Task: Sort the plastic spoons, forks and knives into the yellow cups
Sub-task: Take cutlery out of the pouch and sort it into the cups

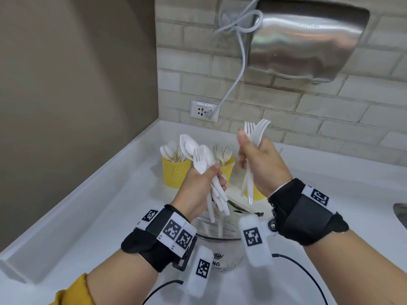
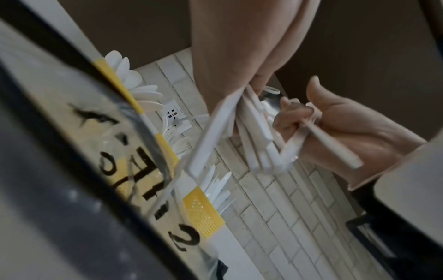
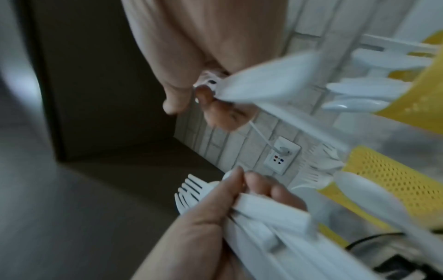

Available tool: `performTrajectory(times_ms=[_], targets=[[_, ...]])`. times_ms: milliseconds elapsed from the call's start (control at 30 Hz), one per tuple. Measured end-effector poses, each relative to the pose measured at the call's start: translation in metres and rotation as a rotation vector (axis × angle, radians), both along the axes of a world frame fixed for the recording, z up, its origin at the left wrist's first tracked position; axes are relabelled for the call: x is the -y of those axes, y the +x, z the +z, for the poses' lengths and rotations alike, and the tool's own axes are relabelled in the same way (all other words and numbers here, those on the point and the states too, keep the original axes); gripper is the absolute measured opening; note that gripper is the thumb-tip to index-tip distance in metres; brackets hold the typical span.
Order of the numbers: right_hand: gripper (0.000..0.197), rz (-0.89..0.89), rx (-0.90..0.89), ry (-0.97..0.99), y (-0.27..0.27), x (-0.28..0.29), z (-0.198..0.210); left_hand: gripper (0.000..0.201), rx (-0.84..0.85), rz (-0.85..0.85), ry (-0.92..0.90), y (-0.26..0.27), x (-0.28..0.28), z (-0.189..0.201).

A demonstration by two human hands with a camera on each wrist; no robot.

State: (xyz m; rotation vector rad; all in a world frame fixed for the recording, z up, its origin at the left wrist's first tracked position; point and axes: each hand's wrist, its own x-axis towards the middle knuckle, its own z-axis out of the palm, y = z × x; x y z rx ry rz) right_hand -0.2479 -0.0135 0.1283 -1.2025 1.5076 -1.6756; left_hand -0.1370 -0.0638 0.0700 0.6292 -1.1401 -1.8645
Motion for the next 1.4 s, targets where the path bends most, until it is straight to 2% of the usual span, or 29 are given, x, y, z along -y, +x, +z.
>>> performTrajectory(times_ms=[67, 133, 233, 333, 467, 533, 633, 733, 800, 833, 900, 967, 1033, 1100, 1200, 1300, 1400], targets=[[0.010, 0.156, -0.038, 0.059, 0.010, -0.006, 0.001, 0.009, -0.017, -0.001, -0.040, -0.001, -0.001, 0.002], [0.010, 0.213, -0.080, 0.113, 0.015, -0.009, -0.003, 0.012, 0.005, -0.017, -0.106, -0.003, 0.000, 0.003], [0.011, 0.183, -0.137, 0.103, 0.014, -0.012, -0.010, 0.015, 0.068, -0.017, -0.117, -0.001, 0.003, 0.000], [0.023, 0.173, -0.189, 0.062, 0.014, -0.008, -0.015, 0.015, 0.155, -0.042, -0.186, -0.001, 0.001, -0.001], [0.004, 0.165, -0.194, 0.056, 0.015, -0.003, -0.017, 0.020, 0.196, -0.088, -0.246, -0.002, -0.007, 0.005], [0.014, 0.137, -0.196, 0.020, 0.012, -0.002, -0.012, 0.013, 0.222, -0.112, -0.261, -0.001, -0.008, 0.004], [0.027, 0.046, -0.087, -0.069, 0.002, 0.002, 0.005, 0.012, 0.278, -0.130, -0.289, 0.000, -0.007, -0.001], [0.026, -0.047, 0.042, -0.162, -0.013, 0.006, 0.021, 0.014, 0.300, -0.117, -0.274, 0.002, -0.006, -0.003], [0.022, 0.027, 0.165, -0.195, -0.015, 0.004, 0.025, 0.012, 0.287, -0.102, -0.246, 0.002, -0.006, -0.002], [0.021, 0.077, 0.170, -0.181, -0.012, 0.001, 0.024, 0.009, 0.277, -0.088, -0.240, 0.002, -0.006, -0.001], [0.022, 0.128, 0.018, -0.081, 0.000, -0.003, 0.017, 0.004, 0.308, -0.005, -0.277, -0.001, -0.006, 0.000], [0.022, 0.148, -0.183, -0.010, 0.014, -0.002, 0.006, 0.010, 0.412, 0.126, -0.393, -0.005, -0.006, 0.001], [0.025, 0.056, -0.403, -0.008, 0.023, 0.004, -0.003, 0.005, 0.459, 0.252, -0.496, -0.009, -0.006, 0.001], [0.031, -0.080, -0.507, -0.037, 0.025, 0.011, -0.005, 0.014, 0.490, 0.322, -0.588, -0.011, -0.004, -0.002], [0.036, -0.093, -0.402, -0.116, 0.025, 0.018, 0.001, 0.021, 0.522, 0.347, -0.656, -0.011, -0.001, -0.001], [0.022, -0.013, -0.227, -0.166, 0.020, 0.019, 0.014, 0.025, 0.485, 0.343, -0.657, -0.007, 0.001, 0.005], [0.013, -0.061, -0.174, -0.214, 0.003, 0.026, 0.024, 0.024, 0.481, 0.320, -0.639, -0.002, 0.002, 0.008]])
